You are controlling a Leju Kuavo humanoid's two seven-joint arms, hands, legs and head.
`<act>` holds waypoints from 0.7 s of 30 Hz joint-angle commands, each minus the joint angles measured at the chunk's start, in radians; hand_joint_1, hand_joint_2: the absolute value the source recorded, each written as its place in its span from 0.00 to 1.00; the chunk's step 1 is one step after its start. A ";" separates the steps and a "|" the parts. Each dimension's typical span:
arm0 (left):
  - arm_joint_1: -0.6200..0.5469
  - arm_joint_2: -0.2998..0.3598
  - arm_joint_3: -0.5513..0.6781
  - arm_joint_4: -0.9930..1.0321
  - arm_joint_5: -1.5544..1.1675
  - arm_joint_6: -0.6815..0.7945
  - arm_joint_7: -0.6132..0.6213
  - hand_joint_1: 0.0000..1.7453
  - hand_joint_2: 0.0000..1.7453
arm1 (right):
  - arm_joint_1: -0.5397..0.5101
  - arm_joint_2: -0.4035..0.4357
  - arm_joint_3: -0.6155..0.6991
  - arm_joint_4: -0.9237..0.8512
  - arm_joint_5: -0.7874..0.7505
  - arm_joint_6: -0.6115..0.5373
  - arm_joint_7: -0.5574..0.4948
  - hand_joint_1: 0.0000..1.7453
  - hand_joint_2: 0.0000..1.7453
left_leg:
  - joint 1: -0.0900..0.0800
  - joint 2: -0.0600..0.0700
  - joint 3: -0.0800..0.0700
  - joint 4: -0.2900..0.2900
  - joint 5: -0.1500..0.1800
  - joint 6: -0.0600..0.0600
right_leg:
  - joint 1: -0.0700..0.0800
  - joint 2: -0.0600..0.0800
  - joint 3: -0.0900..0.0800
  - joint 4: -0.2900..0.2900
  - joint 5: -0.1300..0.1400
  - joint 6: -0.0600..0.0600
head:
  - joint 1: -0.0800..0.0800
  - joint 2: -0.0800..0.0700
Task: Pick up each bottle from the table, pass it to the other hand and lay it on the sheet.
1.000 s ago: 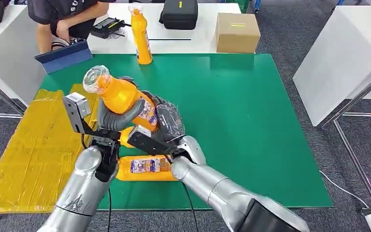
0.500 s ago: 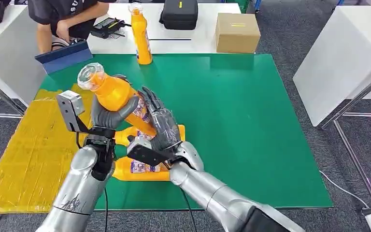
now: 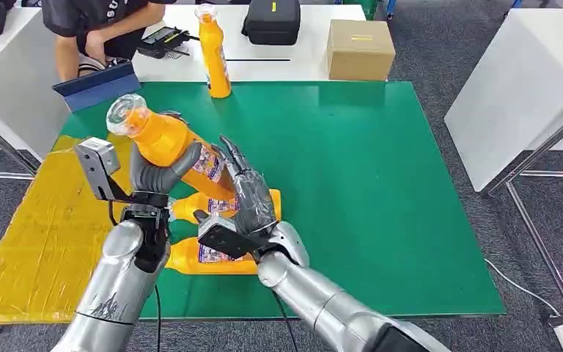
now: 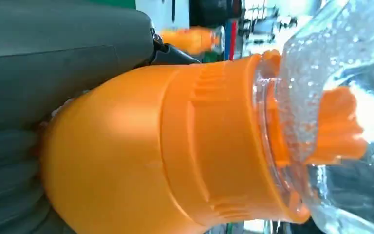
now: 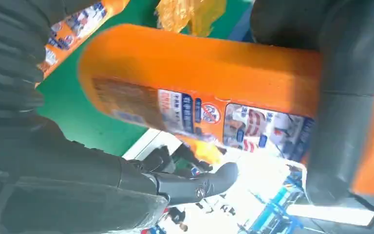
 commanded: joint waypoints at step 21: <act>-0.032 0.106 0.131 -0.013 -0.509 0.322 -0.062 1.00 1.00 | 0.418 -0.331 -0.244 -0.951 0.479 -0.023 0.267 0.00 1.00 | 0.000 -0.002 0.001 0.000 -0.001 -0.003 | 0.001 -0.002 0.003 0.000 -0.001 -0.001 | 0.000 0.000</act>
